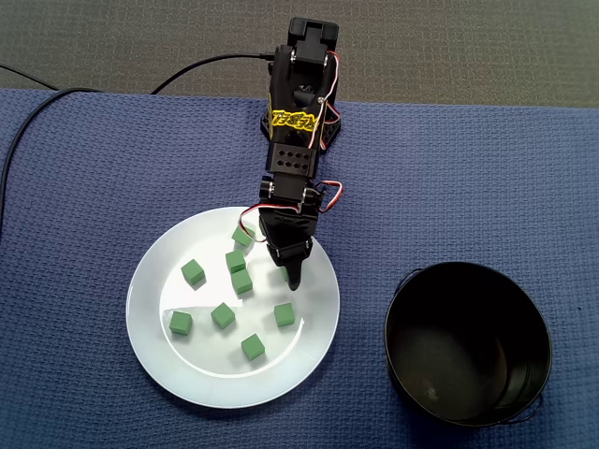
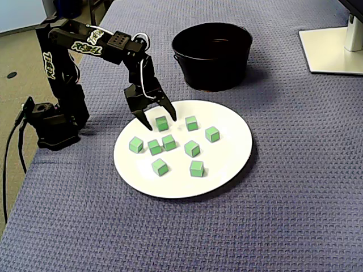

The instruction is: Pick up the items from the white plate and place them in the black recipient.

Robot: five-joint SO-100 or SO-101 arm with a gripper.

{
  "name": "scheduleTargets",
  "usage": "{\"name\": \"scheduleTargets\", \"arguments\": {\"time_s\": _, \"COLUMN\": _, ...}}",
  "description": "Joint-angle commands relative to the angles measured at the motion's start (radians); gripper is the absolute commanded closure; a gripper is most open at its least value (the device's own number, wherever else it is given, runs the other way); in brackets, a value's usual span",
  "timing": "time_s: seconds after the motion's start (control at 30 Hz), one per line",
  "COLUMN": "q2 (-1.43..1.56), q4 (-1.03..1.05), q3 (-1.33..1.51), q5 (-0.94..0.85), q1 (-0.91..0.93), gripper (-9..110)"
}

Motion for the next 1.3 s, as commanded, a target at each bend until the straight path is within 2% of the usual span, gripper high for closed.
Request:
{"name": "scheduleTargets", "arguments": {"time_s": 0.0, "q2": 0.072, "q4": -0.006, "q3": 0.012, "q5": 0.008, "q1": -0.009, "gripper": 81}}
{"name": "scheduleTargets", "arguments": {"time_s": 0.37, "q2": 0.094, "q4": -0.026, "q3": 0.038, "q5": 0.04, "q1": -0.014, "gripper": 99}}
{"name": "scheduleTargets", "arguments": {"time_s": 0.57, "q2": 0.15, "q4": -0.008, "q3": 0.044, "q5": 0.04, "q1": -0.003, "gripper": 101}}
{"name": "scheduleTargets", "arguments": {"time_s": 0.73, "q2": 0.305, "q4": 0.127, "q3": -0.025, "q5": 0.034, "q1": 0.035, "gripper": 101}}
{"name": "scheduleTargets", "arguments": {"time_s": 0.9, "q2": 0.601, "q4": 0.25, "q3": -0.186, "q5": 0.049, "q1": 0.057, "gripper": 102}}
{"name": "scheduleTargets", "arguments": {"time_s": 1.0, "q2": 0.729, "q4": 0.296, "q3": -0.336, "q5": 0.043, "q1": -0.041, "gripper": 102}}
{"name": "scheduleTargets", "arguments": {"time_s": 1.1, "q2": 0.805, "q4": 0.247, "q3": -0.423, "q5": 0.026, "q1": -0.198, "gripper": 102}}
{"name": "scheduleTargets", "arguments": {"time_s": 1.27, "q2": 0.68, "q4": 0.117, "q3": -0.529, "q5": -0.037, "q1": -0.371, "gripper": 102}}
